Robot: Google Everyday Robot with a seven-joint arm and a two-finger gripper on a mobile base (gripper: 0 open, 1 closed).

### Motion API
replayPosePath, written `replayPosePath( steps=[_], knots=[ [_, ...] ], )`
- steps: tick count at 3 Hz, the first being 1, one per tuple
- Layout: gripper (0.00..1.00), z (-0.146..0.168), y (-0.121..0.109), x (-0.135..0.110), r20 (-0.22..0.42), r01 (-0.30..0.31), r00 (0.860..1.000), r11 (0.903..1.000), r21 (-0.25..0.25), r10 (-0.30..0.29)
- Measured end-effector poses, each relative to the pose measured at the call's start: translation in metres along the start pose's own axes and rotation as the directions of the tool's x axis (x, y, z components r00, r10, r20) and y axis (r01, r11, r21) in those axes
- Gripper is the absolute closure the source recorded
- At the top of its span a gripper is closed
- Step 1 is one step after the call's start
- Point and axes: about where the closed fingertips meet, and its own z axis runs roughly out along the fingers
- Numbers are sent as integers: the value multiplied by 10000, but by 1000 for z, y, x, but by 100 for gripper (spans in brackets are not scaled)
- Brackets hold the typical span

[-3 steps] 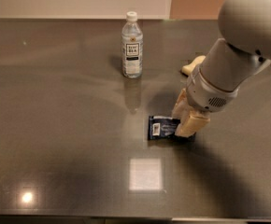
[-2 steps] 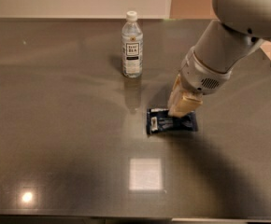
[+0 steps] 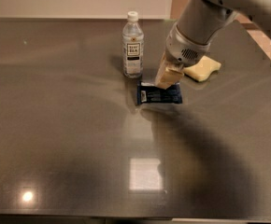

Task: Move rxbar blueberry near blue plastic bottle

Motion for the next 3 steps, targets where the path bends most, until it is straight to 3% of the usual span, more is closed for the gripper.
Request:
replayPosePath(
  steps=[1,2,3],
  knots=[
    [100,4,-28,-16,169,-29,9999,10000,39,29],
    [84,12,-48,-24,254,-24,9997,9999,154,20],
    [60,20,-61,-23,237,-33,9997,9997,257,27]
  ],
)
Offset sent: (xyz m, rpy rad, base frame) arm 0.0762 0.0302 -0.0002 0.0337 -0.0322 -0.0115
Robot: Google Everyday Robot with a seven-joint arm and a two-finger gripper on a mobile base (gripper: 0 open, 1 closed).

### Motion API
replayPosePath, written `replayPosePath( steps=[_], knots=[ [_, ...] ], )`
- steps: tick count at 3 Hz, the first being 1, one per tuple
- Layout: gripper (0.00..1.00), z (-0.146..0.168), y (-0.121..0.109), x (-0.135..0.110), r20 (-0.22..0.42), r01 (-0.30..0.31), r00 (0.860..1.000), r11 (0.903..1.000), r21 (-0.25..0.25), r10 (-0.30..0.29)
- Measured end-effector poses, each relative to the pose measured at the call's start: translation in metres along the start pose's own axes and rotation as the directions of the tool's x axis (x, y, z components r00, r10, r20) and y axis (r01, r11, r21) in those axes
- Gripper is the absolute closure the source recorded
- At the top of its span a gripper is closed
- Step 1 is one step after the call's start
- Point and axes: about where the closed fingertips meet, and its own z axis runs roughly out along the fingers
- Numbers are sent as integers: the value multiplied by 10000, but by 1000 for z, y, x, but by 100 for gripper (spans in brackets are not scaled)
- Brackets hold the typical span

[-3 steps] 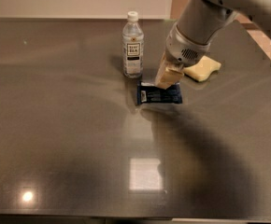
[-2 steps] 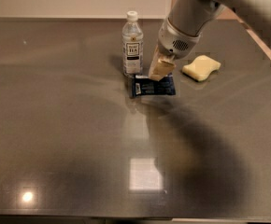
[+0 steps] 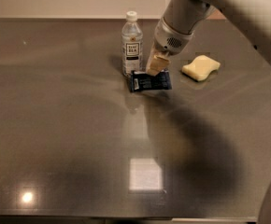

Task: Move rxbar blueberry near blue plastic bottle

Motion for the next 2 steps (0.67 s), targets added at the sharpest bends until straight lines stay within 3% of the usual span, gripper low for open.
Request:
replayPosePath(
  steps=[2],
  knots=[
    [12,7,-6,1,-1,104,9999,9999,12,-104]
  ],
)
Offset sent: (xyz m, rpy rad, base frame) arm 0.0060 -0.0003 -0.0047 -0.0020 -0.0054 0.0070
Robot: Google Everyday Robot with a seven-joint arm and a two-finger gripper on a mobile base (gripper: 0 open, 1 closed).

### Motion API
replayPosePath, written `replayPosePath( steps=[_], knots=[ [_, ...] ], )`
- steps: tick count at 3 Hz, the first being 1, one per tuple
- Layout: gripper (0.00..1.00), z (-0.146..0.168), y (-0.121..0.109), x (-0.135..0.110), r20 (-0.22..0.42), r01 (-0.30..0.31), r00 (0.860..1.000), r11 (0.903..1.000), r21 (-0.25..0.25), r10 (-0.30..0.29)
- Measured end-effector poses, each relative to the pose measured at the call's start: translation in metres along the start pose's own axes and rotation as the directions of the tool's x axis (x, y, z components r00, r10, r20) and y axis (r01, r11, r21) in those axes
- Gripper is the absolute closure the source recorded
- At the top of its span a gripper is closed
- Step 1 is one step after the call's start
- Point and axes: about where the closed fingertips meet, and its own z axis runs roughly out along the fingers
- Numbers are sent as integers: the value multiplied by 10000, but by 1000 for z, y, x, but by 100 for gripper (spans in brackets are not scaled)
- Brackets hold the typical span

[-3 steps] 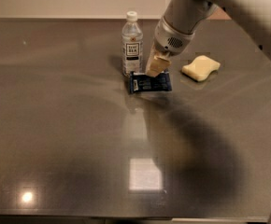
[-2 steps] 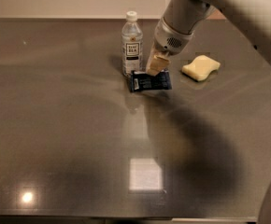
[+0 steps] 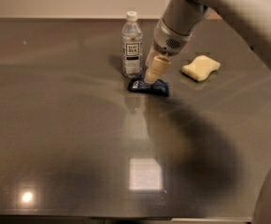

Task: Move rxbar blueberry near blue plastic bottle

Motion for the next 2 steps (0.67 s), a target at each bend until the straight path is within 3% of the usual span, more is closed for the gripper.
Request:
replayPosePath(
  steps=[1,2],
  knots=[
    [0,2,0,-1,4,8,10000,10000,-12,-8],
    [0,2,0,-1,4,9,10000,10000,-12,-9]
  ],
)
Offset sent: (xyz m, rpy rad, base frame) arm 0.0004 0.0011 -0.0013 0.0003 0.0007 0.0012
